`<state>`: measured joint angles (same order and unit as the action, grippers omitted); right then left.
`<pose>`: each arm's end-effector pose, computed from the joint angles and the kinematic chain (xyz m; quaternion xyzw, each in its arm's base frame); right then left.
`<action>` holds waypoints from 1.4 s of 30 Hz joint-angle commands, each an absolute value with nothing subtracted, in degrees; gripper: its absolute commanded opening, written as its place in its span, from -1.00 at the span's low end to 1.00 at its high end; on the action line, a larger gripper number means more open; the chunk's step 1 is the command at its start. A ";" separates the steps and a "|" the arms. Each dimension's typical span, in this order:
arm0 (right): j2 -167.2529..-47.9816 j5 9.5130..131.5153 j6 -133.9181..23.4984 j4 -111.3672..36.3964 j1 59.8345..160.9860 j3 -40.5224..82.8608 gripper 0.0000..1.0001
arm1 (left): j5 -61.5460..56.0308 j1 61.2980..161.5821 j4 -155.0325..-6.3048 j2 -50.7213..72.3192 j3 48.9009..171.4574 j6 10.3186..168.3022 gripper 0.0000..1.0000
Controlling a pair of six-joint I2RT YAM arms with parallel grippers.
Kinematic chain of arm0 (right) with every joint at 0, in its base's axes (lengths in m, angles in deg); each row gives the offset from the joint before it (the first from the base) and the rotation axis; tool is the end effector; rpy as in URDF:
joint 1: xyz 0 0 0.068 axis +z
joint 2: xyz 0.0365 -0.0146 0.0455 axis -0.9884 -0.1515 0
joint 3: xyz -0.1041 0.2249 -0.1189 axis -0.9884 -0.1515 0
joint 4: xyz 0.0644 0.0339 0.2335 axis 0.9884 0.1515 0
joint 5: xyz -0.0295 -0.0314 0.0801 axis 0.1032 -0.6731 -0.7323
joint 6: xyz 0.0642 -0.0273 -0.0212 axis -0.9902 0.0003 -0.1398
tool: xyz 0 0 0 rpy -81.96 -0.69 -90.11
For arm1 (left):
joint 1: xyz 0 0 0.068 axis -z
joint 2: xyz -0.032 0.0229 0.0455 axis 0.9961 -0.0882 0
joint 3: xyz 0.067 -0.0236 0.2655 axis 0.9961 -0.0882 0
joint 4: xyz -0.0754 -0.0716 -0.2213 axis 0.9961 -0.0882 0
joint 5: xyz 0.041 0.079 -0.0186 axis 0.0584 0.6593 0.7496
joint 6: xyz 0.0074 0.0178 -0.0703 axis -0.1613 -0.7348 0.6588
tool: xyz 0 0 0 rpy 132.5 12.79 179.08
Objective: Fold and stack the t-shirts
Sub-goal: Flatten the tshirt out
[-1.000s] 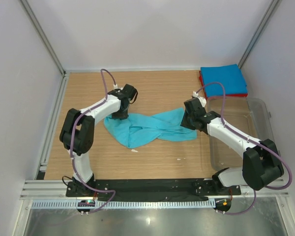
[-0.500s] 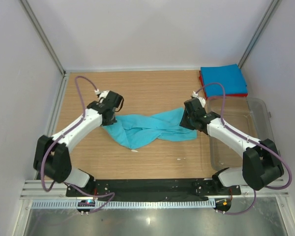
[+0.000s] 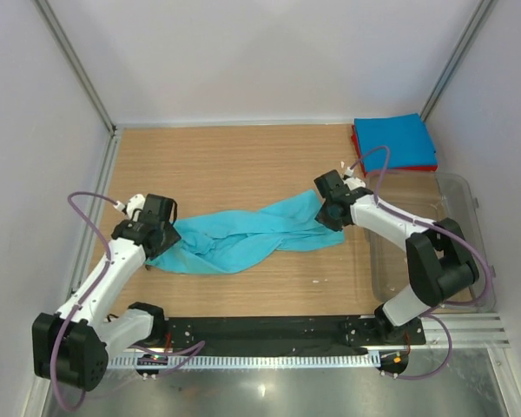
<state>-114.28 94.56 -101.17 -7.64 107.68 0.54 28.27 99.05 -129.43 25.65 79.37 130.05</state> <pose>0.2696 0.1146 0.1892 0.2520 0.9298 0.0393 0.2654 0.1767 -0.0202 0.2088 -0.3528 0.8923 0.0491 0.2773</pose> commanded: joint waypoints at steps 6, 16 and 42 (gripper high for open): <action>-120.49 98.98 -108.33 -8.20 107.13 4.68 -0.38 | 16.88 99.79 -118.65 25.13 84.42 124.14 0.07; -124.36 102.67 -108.95 -8.55 106.07 3.98 -0.38 | 17.36 99.88 -118.19 11.95 85.47 121.77 0.05; -124.62 106.46 -109.57 -14.17 105.37 1.70 -0.52 | 23.87 99.88 -121.53 14.22 76.95 129.23 -0.06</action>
